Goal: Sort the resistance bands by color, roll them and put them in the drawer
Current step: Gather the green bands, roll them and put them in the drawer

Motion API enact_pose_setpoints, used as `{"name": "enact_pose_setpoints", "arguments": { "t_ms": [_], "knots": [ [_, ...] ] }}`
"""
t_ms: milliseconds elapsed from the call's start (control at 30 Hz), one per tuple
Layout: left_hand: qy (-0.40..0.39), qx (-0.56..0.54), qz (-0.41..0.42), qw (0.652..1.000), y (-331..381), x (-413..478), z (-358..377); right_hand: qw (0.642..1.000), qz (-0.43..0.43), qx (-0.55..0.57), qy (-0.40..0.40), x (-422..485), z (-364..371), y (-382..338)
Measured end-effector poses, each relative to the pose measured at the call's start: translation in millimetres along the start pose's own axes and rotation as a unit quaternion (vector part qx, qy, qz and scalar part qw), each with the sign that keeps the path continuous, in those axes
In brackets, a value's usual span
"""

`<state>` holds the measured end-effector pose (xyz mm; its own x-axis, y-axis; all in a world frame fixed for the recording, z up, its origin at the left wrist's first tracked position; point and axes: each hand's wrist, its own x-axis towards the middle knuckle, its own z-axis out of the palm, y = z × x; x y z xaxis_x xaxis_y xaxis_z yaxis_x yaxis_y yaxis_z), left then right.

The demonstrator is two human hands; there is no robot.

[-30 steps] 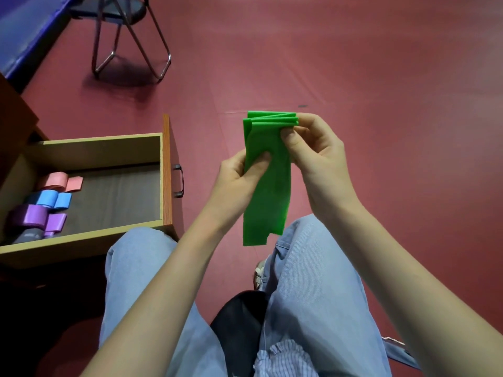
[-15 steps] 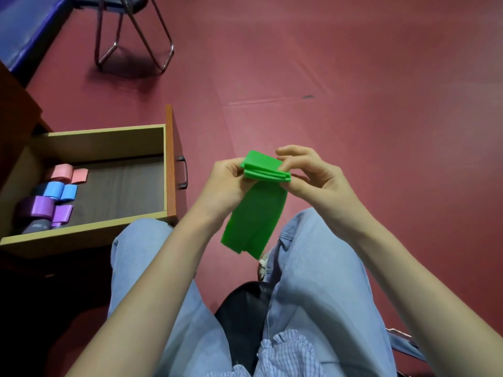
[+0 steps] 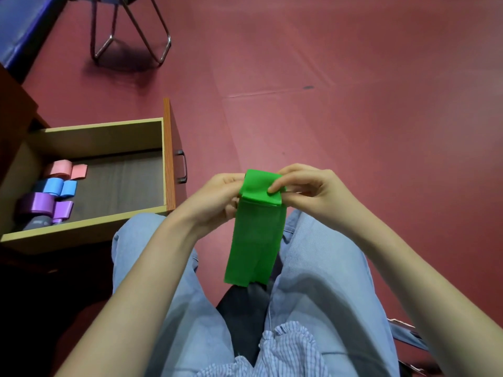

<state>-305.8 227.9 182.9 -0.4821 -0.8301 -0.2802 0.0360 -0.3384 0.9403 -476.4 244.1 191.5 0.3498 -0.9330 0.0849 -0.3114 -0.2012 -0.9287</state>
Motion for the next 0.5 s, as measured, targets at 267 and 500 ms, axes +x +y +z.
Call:
{"name": "enact_pose_setpoints", "arguments": {
  "t_ms": [267,500],
  "knots": [
    [-0.002,0.018,0.025,1.000,-7.4,4.4,-2.3,1.000,0.009,0.013,0.016,-1.0,2.8,2.6],
    [0.088,0.054,0.105,0.989,-8.6,8.4,4.1,0.969,0.105,0.218,0.044,-0.8,9.8,13.3]
  ]
}}
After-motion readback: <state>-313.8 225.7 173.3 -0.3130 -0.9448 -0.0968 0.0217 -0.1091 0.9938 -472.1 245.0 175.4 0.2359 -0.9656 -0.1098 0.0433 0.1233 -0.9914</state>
